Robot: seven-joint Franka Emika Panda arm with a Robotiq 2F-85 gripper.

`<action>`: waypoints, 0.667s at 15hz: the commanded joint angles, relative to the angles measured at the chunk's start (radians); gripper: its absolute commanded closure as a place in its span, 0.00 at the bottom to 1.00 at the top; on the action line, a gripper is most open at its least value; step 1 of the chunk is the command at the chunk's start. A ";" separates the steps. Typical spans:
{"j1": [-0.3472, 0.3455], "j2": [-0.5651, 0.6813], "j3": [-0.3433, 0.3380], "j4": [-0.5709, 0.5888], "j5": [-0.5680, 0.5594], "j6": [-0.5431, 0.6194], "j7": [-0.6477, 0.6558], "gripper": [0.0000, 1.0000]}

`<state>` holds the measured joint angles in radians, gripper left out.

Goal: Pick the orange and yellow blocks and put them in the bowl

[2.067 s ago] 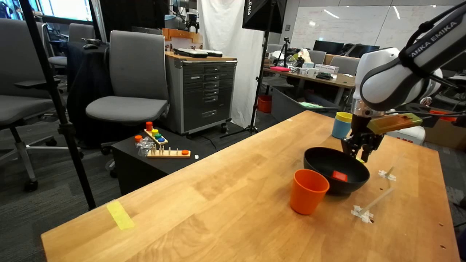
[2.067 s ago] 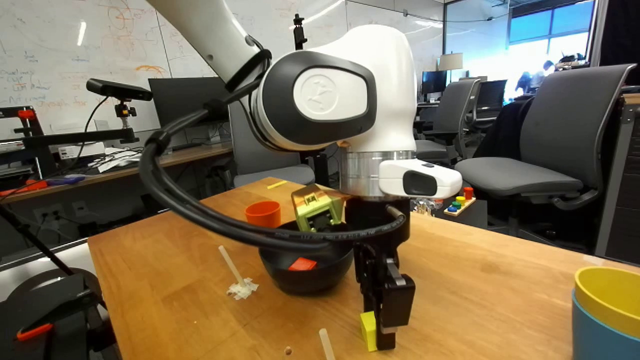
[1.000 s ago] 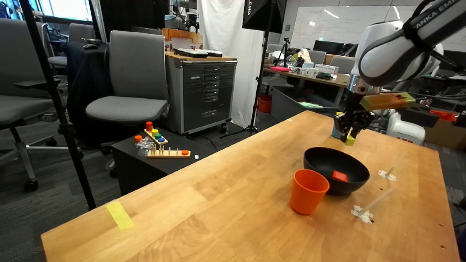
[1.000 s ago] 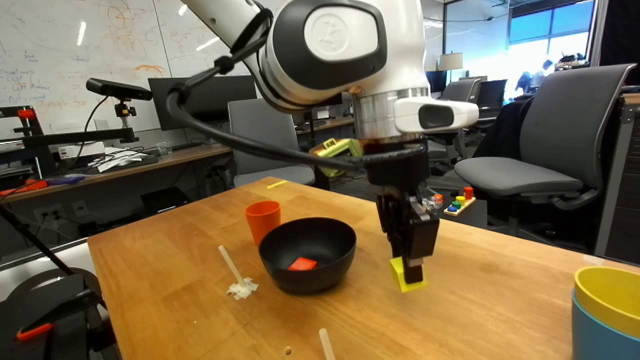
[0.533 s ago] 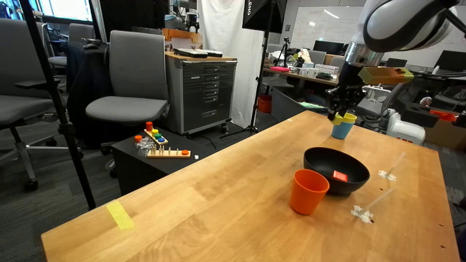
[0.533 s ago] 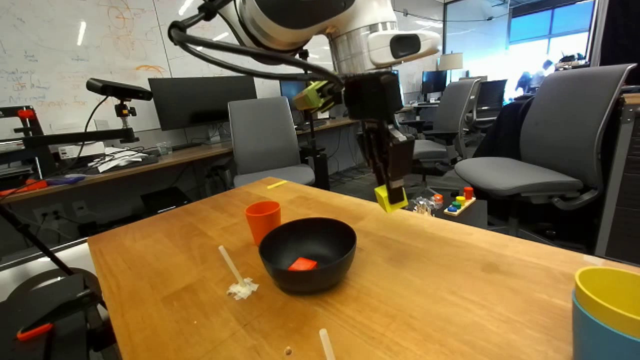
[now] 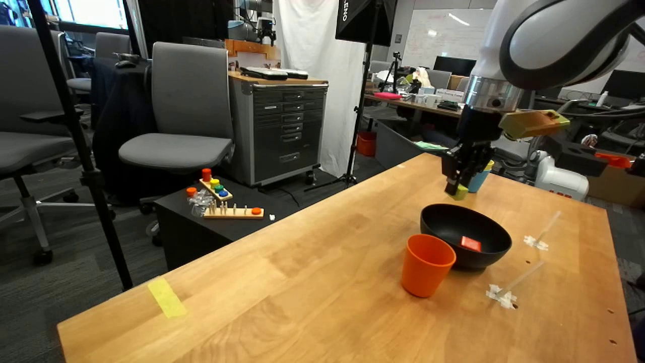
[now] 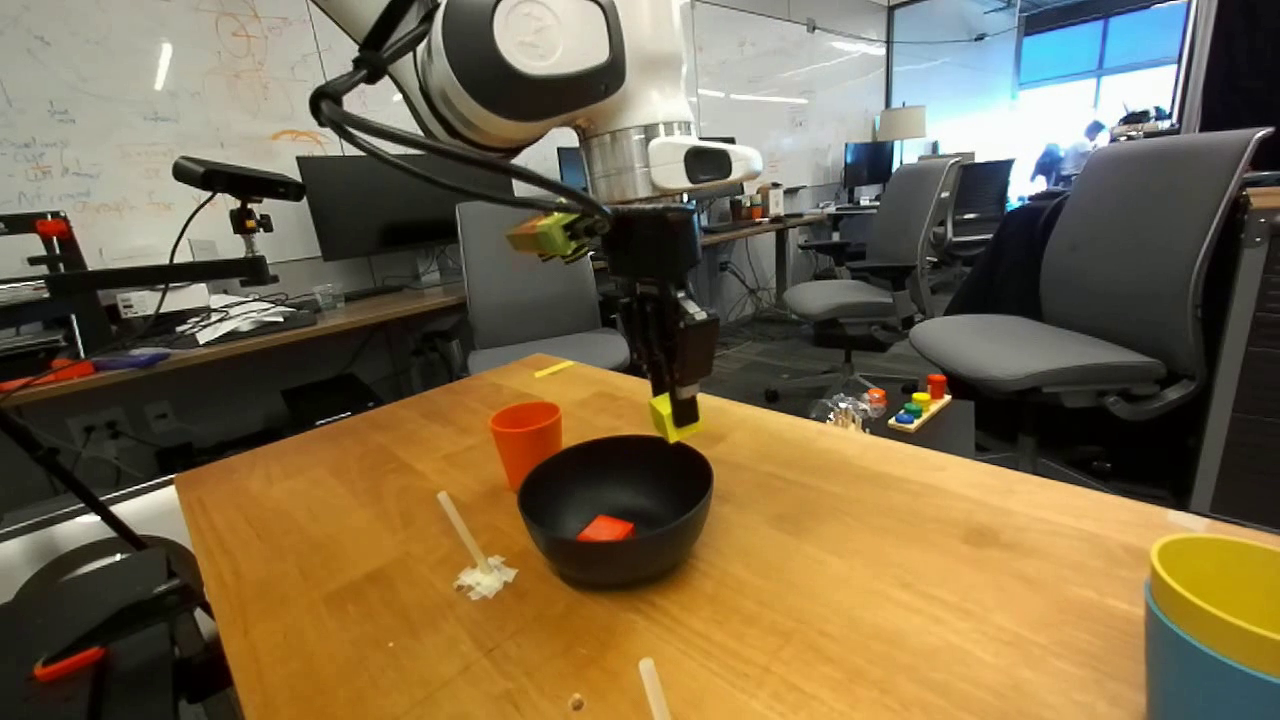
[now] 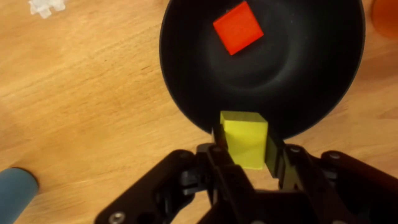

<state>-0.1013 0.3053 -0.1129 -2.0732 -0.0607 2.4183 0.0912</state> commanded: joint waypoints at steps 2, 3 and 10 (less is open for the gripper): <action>0.028 -0.003 -0.006 -0.079 -0.062 -0.002 -0.018 0.92; 0.033 0.005 -0.008 -0.092 -0.082 -0.001 -0.015 0.92; 0.057 0.065 -0.027 -0.116 -0.215 0.016 0.014 0.75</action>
<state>-0.0689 0.3629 -0.1188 -2.1825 -0.2311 2.4215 0.0856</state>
